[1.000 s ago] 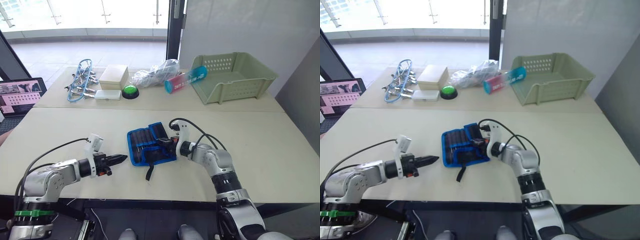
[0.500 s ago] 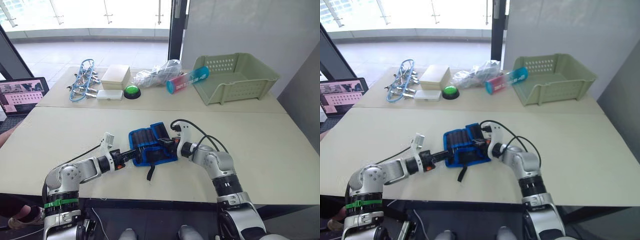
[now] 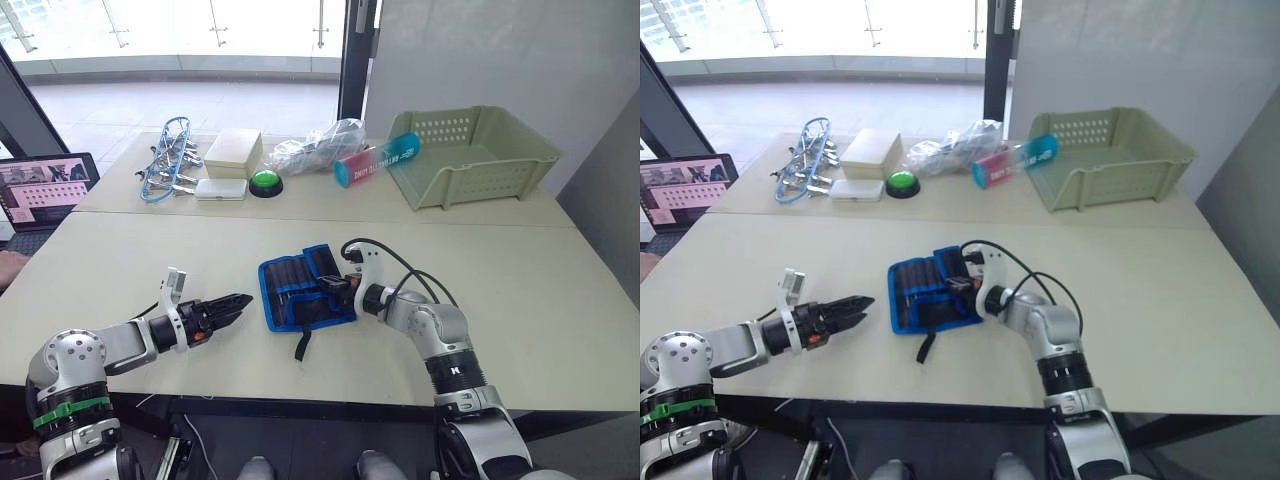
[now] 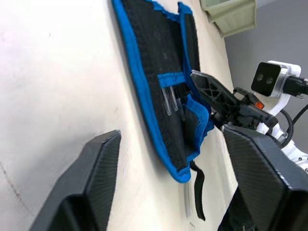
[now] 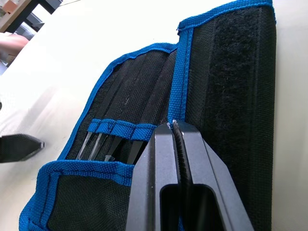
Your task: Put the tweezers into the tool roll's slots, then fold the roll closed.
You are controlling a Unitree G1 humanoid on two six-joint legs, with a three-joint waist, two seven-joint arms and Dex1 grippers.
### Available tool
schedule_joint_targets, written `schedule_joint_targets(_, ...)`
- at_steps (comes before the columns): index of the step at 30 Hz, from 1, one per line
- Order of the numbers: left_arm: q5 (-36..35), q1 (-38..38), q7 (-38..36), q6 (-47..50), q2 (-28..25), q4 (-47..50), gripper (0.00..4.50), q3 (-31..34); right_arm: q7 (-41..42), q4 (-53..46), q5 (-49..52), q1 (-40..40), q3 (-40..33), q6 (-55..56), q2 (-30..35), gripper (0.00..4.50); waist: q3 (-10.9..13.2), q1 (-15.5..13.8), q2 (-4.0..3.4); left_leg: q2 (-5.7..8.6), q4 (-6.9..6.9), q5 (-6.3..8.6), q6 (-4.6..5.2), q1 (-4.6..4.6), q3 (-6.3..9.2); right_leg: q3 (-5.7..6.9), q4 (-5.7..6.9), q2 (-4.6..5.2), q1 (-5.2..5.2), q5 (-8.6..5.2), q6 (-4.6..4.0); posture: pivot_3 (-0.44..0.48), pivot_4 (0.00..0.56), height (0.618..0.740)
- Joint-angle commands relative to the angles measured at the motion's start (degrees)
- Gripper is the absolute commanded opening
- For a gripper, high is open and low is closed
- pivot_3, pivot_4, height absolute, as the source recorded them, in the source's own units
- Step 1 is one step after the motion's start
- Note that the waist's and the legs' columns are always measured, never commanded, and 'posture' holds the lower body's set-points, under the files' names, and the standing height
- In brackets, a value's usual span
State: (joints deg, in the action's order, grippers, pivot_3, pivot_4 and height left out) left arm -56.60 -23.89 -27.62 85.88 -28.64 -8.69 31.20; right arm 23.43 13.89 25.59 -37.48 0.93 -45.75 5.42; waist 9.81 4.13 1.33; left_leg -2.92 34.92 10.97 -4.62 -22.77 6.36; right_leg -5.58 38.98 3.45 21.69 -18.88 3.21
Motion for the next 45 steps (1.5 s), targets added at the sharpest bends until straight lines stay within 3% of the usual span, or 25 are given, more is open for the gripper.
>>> schedule_joint_targets(1,-0.3,-0.5,1.7,2.1,2.1,0.8,3.46,-1.0,-2.2,0.7,-1.4,0.7,-1.2,-0.5,0.4,0.0,0.0,0.0,0.0,0.0,0.0,0.0,0.0,0.0,0.0,0.0,0.0,0.0,0.0,0.0,0.0,0.0,0.15,0.74)
schedule_joint_targets(10,4.5,-4.2,10.3,2.8,10.9,-3.3,3.46,-0.6,-2.8,-0.2,-1.4,1.3,-1.5,-0.6,0.3,0.0,0.0,-0.4,0.02,0.03,0.0,-0.01,-0.02,0.21,0.0,0.01,-0.15,0.03,-0.33,0.01,0.01,0.0,0.15,0.74)
schedule_joint_targets(17,3.6,-6.7,11.5,2.3,11.8,-5.7,3.46,4.7,-3.5,-1.2,-1.2,1.9,-1.6,-1.0,0.2,0.0,-0.1,-0.5,0.0,0.05,-0.1,0.0,-0.03,0.45,0.0,0.01,-0.3,0.06,-0.59,0.01,0.04,0.0,0.15,0.74)
schedule_joint_targets(22,2.9,-6.8,11.4,3.5,10.9,-5.8,2.06,6.4,-3.8,-1.1,-1.2,1.8,-1.7,-1.0,-0.1,0.0,-0.1,-0.2,0.0,0.05,-0.13,0.0,-0.03,0.4,0.0,0.01,-0.31,0.05,-0.53,0.01,0.04,0.0,0.15,0.74)
schedule_joint_targets(28,1.9,-7.2,11.6,3.4,11.1,-5.7,0.02,7.7,-3.9,-1.6,-1.1,2.1,-1.7,-1.1,-0.3,0.0,-0.1,-0.2,0.0,0.04,-0.2,0.0,-0.03,0.39,0.0,0.02,-0.37,0.05,-0.5,0.01,0.04,0.0,0.15,0.74)
schedule_joint_targets(37,1.6,-7.8,9.6,2.3,8.4,-5.1,0.02,6.4,-4.2,-2.2,-1.1,2.6,-1.5,-1.7,-0.3,0.0,0.0,-0.2,0.01,0.04,-0.24,0.0,-0.04,0.38,0.0,0.02,-0.42,0.05,-0.49,0.01,0.04,0.0,0.15,0.74)
schedule_joint_targets(45,2.1,-13.3,-0.3,-1.8,5.7,-2.7,0.02,-7.0,-7.5,-2.6,-1.9,3.5,-1.1,-2.0,-2.8,0.0,0.0,-0.2,0.07,0.03,-0.3,-0.01,-0.06,0.23,0.01,0.03,-0.53,0.05,-0.37,0.01,0.04,0.0,0.15,0.74)
